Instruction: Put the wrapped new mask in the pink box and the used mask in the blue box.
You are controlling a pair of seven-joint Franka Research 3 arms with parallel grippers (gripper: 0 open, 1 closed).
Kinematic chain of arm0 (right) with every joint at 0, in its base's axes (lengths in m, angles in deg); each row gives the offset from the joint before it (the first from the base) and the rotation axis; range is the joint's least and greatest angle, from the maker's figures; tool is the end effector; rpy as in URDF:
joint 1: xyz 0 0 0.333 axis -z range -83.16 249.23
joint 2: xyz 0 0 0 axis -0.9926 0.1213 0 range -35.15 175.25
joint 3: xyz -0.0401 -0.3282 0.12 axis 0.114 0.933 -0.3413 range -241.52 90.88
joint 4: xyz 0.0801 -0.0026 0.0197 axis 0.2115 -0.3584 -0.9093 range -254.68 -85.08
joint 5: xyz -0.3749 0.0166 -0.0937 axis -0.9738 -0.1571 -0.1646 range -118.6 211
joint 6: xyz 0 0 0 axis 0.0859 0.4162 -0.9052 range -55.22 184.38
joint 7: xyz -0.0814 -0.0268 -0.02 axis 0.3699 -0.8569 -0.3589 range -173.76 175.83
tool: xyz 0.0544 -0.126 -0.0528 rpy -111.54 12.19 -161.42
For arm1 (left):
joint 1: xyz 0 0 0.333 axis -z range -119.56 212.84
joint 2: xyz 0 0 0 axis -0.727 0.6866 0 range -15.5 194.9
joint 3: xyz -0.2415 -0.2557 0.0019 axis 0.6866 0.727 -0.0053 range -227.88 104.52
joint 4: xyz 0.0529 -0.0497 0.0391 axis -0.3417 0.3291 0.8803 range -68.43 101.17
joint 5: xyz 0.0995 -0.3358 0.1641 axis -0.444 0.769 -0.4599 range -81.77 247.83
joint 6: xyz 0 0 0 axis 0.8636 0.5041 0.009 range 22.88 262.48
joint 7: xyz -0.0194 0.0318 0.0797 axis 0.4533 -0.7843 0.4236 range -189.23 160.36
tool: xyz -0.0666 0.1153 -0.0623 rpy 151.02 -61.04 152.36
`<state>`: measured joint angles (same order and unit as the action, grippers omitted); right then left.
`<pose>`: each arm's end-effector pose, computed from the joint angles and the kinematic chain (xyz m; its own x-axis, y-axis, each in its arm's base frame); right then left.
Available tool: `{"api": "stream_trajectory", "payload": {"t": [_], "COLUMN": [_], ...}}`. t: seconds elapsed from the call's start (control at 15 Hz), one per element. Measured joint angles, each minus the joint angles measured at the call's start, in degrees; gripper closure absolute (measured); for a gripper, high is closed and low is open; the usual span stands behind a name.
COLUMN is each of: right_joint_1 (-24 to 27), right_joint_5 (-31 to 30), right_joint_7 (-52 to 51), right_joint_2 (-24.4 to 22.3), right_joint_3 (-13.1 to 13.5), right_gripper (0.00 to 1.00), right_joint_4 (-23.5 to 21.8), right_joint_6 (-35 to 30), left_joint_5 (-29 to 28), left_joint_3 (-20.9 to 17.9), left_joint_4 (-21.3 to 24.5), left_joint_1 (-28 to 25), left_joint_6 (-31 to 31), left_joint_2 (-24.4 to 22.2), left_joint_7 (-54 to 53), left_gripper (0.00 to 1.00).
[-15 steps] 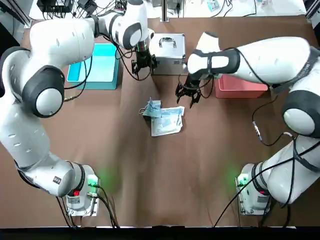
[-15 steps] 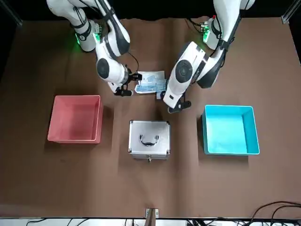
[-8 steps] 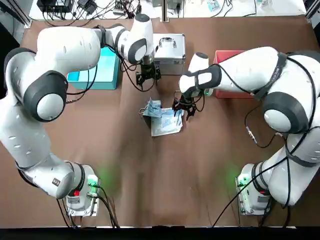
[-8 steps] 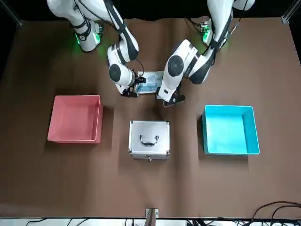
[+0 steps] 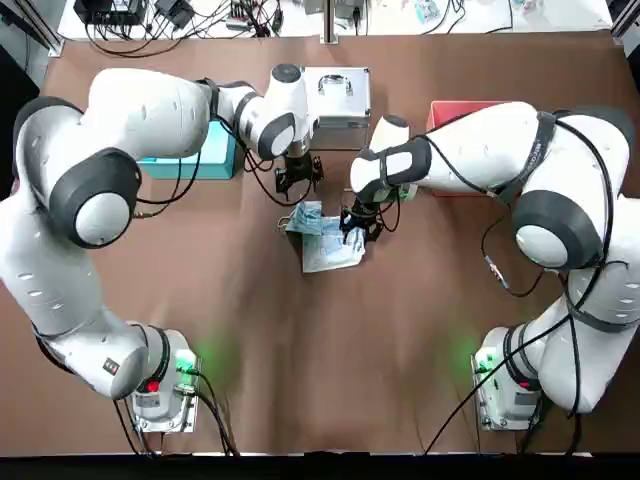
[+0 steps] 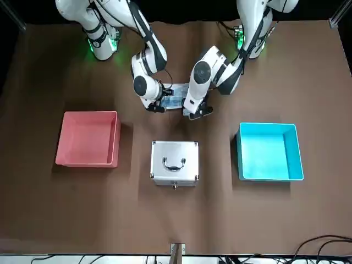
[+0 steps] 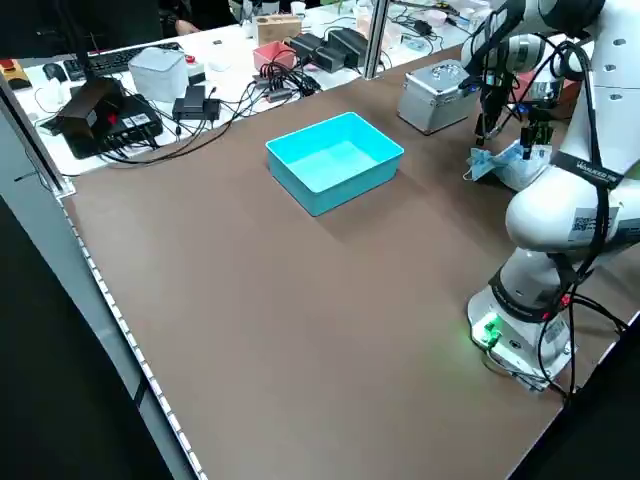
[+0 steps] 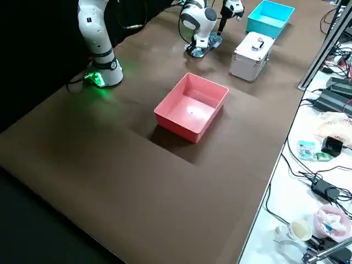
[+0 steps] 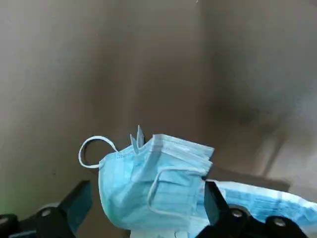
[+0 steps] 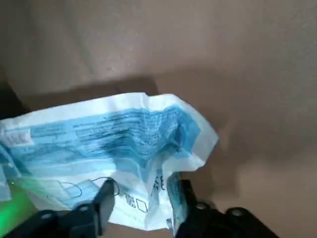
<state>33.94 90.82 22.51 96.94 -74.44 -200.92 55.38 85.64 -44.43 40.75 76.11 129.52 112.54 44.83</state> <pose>0.3502 0.4333 0.1679 0.8909 -0.1007 -0.4429 -0.2097 -0.9562 -0.2043 0.4089 -0.4325 0.2496 0.9483 0.2615 -0.1797 0.2626 -0.9647 -0.0176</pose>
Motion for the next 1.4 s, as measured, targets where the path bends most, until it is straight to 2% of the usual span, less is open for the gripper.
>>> {"api": "stream_trajectory", "payload": {"t": [0.13, 0.33, 0.4, 0.67, 0.73, 0.87, 1.0, 1.2, 1.27, 1.4], "right_joint_1": [0.0, 0.1, 0.1, 1.3, 2.0, 3.8, 6.2, 10.7, 14.0, 17.4], "right_joint_5": [0.1, 0.2, 0.3, 0.4, 0.4, 0.2, -0.9, -5.7, -9.6, -12.3], "right_joint_7": [0.0, 0.0, 0.0, -0.8, -1.7, -3.3, -4.4, -4.7, -4.7, -4.7], "right_joint_2": [0.2, 0.2, 0.2, 0.2, 0.1, -0.7, -2.8, -7.3, -9.8, -11.4], "right_joint_3": [0.1, 0.2, 0.2, 0.4, 0.5, 1.1, 1.9, 2.9, 3.2, 3.3], "right_gripper": [0.64, 0.88, 0.92, 0.92, 0.92, 0.92, 0.92, 0.92, 0.92, 0.92], "right_joint_4": [0.2, 0.6, 0.7, 0.9, 1.1, 1.7, 2.3, 3.3, 4.6, 6.8], "right_joint_6": [-0.1, -0.9, -1.1, -1.8, -2.8, -5.6, -9.7, -18.2, -24.3, -30.3], "left_joint_5": [-0.8, -2.1, -2.5, -3.3, -3.4, -3.5, -3.5, -3.5, -3.5, -3.5], "left_joint_3": [0.0, 0.0, 0.0, -0.3, -0.3, -0.3, -0.3, -0.3, -0.2, -0.2], "left_joint_4": [0.2, 0.3, 0.3, 0.3, 0.3, 0.3, 0.3, 0.1, -0.1, -0.1], "left_joint_1": [1.1, 2.4, 2.5, 2.5, 2.4, 2.4, 2.4, 2.5, 2.6, 2.6], "left_joint_6": [0.9, 1.3, 1.4, 2.6, 2.7, 2.9, 2.9, 3.0, 3.0, 3.0], "left_joint_2": [0.9, 2.6, 3.2, 4.5, 4.5, 4.5, 4.5, 4.5, 4.5, 4.5], "left_joint_7": [2.0, 4.3, 4.7, 5.0, 5.0, 5.0, 5.0, 6.1, 7.3, 7.6], "left_gripper": [0.00, 0.00, 0.00, 0.02, 0.06, 0.25, 0.28, 0.59, 0.76, 0.91]}}
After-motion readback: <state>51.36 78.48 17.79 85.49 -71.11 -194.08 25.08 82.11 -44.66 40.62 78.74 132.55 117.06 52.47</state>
